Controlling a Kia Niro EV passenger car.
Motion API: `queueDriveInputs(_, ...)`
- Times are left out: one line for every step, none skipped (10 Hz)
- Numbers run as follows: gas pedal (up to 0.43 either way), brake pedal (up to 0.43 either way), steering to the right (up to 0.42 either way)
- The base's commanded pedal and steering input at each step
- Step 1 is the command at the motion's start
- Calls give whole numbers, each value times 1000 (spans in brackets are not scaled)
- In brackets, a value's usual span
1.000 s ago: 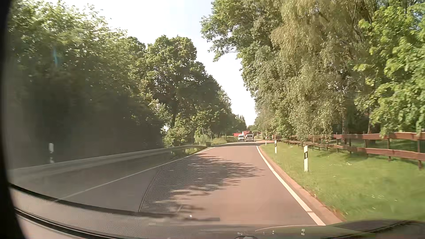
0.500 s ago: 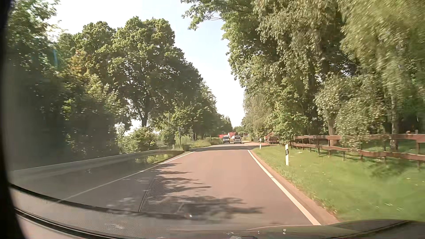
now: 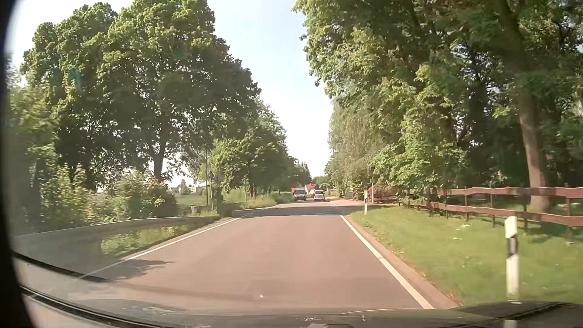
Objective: Follow the waypoints while adhering to traffic rules and regulations
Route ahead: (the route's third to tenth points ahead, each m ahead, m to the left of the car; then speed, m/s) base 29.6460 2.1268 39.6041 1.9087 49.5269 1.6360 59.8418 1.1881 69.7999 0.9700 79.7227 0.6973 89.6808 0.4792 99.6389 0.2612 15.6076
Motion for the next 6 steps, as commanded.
queueDriveInputs(110, 0, 4)
queueDriveInputs(110, 0, 4)
queueDriveInputs(110, 0, 4)
queueDriveInputs(110, 0, 4)
queueDriveInputs(110, 0, 5)
queueDriveInputs(110, 0, 5)
